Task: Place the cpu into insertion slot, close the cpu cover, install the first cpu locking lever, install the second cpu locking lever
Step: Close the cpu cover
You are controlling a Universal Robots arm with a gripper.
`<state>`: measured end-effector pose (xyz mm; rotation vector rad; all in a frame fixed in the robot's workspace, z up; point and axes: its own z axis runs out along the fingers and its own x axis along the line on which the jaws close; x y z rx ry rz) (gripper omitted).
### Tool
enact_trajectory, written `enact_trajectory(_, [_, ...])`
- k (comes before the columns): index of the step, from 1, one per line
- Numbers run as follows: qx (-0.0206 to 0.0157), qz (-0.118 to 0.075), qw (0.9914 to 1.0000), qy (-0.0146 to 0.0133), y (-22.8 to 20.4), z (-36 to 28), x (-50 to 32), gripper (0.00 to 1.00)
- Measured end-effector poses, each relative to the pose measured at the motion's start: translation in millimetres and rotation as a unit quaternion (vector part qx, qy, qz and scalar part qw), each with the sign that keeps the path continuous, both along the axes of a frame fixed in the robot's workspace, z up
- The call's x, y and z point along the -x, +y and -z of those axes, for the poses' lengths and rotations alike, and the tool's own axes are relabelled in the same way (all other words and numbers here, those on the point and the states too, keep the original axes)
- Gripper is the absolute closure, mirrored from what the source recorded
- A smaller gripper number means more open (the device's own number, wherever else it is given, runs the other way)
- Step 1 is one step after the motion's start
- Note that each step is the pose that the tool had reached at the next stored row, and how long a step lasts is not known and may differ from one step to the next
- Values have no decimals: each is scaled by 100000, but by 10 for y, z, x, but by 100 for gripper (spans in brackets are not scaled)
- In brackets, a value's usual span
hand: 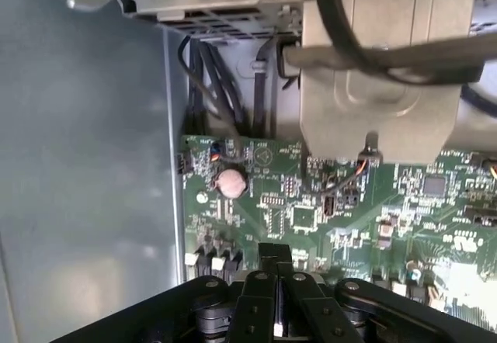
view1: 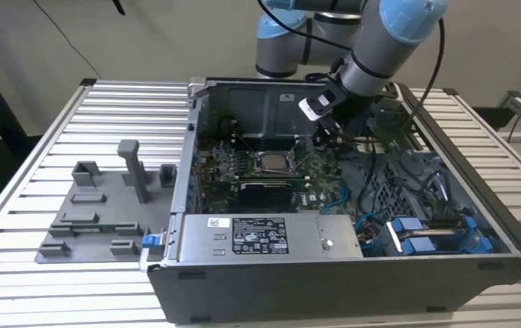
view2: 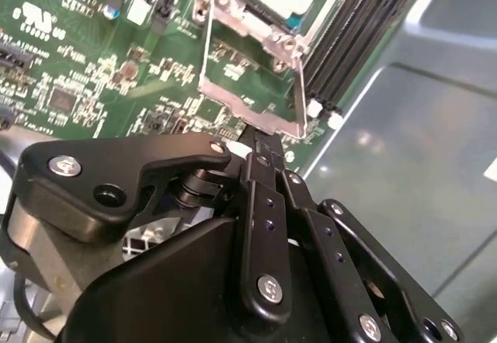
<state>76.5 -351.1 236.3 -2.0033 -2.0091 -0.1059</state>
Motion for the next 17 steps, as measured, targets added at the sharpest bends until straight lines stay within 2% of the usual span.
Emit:
enact_trajectory(8, [-780, -1, 99997, 93, 0, -33, 198, 89])
enact_trajectory(17, [-1161, -3, 99993, 97, 0, -36, 416, 89])
